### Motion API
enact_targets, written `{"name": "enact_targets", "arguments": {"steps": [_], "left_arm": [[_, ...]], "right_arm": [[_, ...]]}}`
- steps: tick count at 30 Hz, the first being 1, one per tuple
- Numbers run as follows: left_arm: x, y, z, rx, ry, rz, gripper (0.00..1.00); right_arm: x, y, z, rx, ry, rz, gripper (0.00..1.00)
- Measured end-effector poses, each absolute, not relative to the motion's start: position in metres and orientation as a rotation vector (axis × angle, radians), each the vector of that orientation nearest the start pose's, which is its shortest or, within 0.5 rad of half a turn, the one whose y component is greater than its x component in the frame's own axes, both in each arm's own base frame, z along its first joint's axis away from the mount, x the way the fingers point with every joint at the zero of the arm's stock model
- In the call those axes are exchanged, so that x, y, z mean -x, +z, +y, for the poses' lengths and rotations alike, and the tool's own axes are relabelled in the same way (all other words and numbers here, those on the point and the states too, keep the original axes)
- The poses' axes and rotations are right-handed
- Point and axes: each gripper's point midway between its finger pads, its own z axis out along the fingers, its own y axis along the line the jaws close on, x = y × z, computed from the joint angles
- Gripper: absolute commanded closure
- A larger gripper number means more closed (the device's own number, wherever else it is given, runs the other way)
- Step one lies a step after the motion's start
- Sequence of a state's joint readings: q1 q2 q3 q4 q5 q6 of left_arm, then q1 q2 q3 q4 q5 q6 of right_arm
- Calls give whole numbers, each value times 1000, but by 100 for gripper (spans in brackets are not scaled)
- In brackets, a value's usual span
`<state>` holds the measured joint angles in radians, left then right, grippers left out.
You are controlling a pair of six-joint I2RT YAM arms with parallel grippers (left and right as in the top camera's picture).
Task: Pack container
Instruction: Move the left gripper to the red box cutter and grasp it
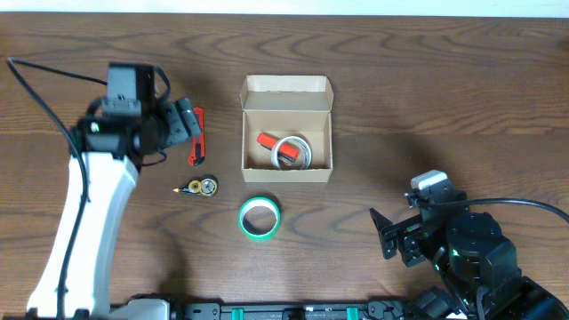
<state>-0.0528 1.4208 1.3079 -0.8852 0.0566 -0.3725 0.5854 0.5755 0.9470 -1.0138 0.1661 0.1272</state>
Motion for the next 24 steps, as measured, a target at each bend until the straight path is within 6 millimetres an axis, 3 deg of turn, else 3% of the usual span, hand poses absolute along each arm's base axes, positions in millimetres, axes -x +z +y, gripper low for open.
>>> {"name": "enact_targets", "arguments": {"steps": [5, 13, 24], "left_arm": [[-381, 178, -15, 443, -199, 2651, 4], [-387, 110, -17, 434, -172, 2852, 5], [-393, 66, -30, 140, -135, 2989, 5]], "right_arm": [[-182, 256, 87, 412, 214, 2172, 1], [-182, 256, 87, 412, 214, 2172, 1], [-182, 256, 87, 412, 214, 2172, 1]]}}
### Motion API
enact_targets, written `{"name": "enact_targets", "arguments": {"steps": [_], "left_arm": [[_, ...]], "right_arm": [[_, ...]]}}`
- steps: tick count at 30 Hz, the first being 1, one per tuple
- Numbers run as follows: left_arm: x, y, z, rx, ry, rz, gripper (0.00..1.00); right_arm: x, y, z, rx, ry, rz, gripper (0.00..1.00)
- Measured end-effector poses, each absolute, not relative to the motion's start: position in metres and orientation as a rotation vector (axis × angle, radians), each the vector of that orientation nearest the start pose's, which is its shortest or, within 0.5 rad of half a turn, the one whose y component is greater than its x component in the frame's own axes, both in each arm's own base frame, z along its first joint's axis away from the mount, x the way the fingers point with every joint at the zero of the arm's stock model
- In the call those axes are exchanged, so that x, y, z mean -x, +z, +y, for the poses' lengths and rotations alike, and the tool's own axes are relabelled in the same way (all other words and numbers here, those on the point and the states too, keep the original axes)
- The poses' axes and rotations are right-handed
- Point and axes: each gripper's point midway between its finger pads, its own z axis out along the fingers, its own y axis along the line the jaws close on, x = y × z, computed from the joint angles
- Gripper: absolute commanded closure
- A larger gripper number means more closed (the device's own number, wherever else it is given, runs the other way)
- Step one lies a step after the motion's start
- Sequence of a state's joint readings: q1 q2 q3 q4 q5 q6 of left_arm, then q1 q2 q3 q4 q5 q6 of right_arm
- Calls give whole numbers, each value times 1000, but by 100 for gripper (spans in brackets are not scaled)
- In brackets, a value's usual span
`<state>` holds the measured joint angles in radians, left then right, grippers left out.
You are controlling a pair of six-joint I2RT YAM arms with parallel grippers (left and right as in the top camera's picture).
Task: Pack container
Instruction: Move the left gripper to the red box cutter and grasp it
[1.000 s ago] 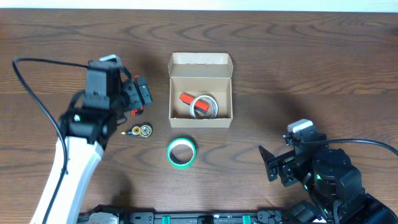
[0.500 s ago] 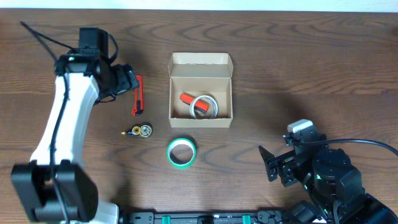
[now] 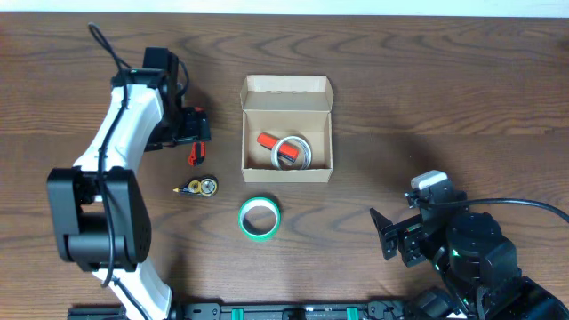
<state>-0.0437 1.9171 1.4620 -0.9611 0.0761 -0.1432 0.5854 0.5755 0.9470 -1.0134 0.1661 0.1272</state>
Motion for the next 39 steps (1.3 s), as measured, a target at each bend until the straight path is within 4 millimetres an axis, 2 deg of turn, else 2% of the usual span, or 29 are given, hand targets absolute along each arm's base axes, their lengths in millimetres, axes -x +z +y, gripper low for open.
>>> {"name": "enact_targets", "arguments": {"steps": [11, 18, 25, 27, 28, 34, 39], "left_arm": [[-412, 36, -44, -14, -126, 3040, 5], [-415, 17, -45, -44, -122, 3079, 5], [-414, 6, -45, -44, -121, 3103, 4], [-413, 4, -46, -51, -120, 3109, 0], [-413, 2, -46, -54, -120, 3112, 6], [-411, -3, -49, -65, -119, 3125, 8], [-411, -3, -55, -85, -120, 3125, 19]], "right_arm": [[-182, 256, 87, 412, 214, 2172, 1], [-182, 256, 87, 412, 214, 2172, 1], [-182, 256, 87, 412, 214, 2172, 1], [-182, 256, 87, 412, 214, 2172, 1], [-182, 256, 87, 412, 213, 2172, 1], [-182, 256, 87, 412, 214, 2172, 1], [-182, 256, 87, 412, 214, 2172, 1]]}}
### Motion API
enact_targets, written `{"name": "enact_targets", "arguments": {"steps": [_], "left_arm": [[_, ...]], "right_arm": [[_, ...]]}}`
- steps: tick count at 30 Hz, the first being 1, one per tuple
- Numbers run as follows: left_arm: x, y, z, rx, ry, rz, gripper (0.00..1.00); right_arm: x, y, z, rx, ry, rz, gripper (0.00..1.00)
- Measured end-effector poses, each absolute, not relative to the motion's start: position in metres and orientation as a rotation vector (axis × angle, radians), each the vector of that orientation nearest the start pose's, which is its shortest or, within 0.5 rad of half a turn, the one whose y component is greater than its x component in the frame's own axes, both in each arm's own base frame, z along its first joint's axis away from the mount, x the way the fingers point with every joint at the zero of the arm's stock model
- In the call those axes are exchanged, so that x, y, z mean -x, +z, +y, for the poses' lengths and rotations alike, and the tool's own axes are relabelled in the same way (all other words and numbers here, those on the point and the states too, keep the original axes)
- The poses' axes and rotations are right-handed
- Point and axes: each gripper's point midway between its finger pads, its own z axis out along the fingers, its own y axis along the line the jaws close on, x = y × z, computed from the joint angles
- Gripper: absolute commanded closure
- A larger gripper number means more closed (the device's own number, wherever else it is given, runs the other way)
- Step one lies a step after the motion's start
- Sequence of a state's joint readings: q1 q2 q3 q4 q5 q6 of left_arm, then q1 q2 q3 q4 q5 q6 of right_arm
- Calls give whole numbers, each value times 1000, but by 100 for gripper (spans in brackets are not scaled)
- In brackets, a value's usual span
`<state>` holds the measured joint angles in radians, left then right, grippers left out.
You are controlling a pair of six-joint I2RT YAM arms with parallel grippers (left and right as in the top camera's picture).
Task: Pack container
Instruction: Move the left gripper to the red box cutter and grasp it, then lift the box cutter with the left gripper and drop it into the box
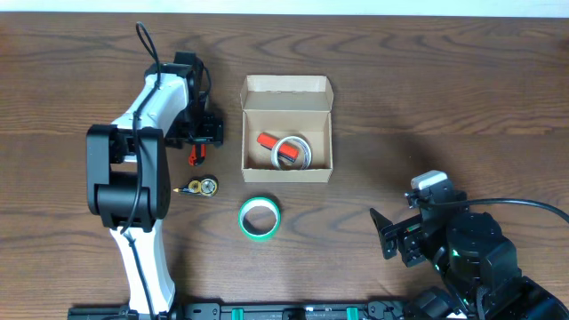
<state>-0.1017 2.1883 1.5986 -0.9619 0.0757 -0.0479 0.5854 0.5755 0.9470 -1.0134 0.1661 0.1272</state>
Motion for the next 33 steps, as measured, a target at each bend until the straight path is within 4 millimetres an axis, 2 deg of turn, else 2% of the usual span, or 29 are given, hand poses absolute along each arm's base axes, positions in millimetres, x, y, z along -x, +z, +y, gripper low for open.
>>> {"name": "enact_targets", "arguments": {"steps": [10, 14, 19, 22, 33], "left_arm": [[-410, -3, -64, -121, -120, 3124, 52], [-410, -3, -64, -114, -121, 3124, 59], [-410, -3, -65, -106, -121, 3124, 74], [-411, -3, -65, -109, -120, 3122, 76], [-412, -2, -65, -76, -121, 3119, 77]], "right_arm": [[-182, 256, 87, 412, 214, 2172, 1], [-182, 256, 87, 412, 214, 2172, 1], [-182, 256, 87, 412, 214, 2172, 1], [-182, 256, 87, 412, 214, 2172, 1], [-182, 256, 87, 412, 214, 2172, 1]]}}
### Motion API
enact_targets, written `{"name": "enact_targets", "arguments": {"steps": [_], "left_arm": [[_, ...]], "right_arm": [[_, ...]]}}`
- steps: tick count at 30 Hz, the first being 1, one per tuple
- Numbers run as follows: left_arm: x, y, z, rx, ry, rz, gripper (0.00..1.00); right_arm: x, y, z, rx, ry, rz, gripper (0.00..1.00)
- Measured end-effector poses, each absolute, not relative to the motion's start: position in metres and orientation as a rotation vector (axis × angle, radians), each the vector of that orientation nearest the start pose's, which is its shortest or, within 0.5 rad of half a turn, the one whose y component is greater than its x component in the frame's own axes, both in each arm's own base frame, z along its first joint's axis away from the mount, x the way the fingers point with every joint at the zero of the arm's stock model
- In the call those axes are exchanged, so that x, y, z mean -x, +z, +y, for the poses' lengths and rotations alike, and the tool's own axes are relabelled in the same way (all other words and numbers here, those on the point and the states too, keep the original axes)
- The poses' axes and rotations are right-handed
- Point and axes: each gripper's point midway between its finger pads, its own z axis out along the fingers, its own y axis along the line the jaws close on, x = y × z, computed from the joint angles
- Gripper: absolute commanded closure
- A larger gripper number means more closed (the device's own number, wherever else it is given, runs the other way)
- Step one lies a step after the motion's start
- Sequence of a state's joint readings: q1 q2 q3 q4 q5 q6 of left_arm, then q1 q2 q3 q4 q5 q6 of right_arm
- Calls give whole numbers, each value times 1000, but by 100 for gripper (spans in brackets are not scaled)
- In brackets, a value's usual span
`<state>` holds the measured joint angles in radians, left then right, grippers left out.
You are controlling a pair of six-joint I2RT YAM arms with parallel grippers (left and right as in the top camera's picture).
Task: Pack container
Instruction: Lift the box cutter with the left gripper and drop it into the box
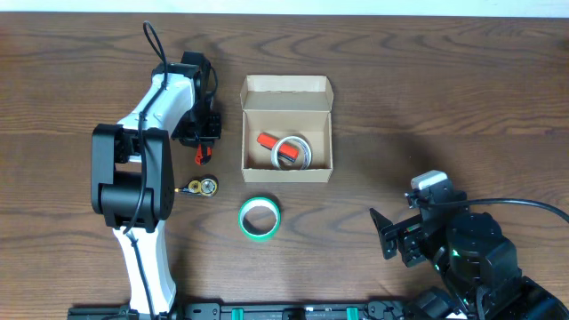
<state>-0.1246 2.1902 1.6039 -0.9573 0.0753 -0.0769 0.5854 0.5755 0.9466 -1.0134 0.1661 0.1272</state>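
An open cardboard box [255,124] stands at the table's middle, with a red item [268,140] and a clear tape ring [293,151] inside. My left gripper [204,135] is down over the top of a red utility cutter [203,155], left of the box. Only the cutter's lower end shows, and the wrist hides the fingers. A green tape roll [259,218] lies in front of the box. A small gold-and-black item [201,187] lies left of the roll. My right gripper [389,234] rests open and empty at the front right.
The left arm [133,187] stretches from the front edge up the table's left side. The box's rear flap [287,86] stands open at the far side. The right arm's base [471,258] fills the front right corner.
The left gripper has shifted slightly over the cutter, and the cutter's visible end now lies a little further right. The right arm has not moved.
The left gripper was at the far left beside the cutter, which lay fully in view. Then the arm had swung so the gripper met the cutter's top. Later it covered the cutter's upper part, and it still does.
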Motion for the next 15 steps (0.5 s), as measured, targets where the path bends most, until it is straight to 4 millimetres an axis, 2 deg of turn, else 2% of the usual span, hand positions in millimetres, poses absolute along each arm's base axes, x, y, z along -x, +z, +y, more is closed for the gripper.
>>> {"name": "enact_targets", "arguments": {"steps": [15], "left_arm": [[-423, -1, -66, -52, -127, 3076, 76]], "right_arm": [[-182, 256, 87, 412, 214, 2172, 1]]}}
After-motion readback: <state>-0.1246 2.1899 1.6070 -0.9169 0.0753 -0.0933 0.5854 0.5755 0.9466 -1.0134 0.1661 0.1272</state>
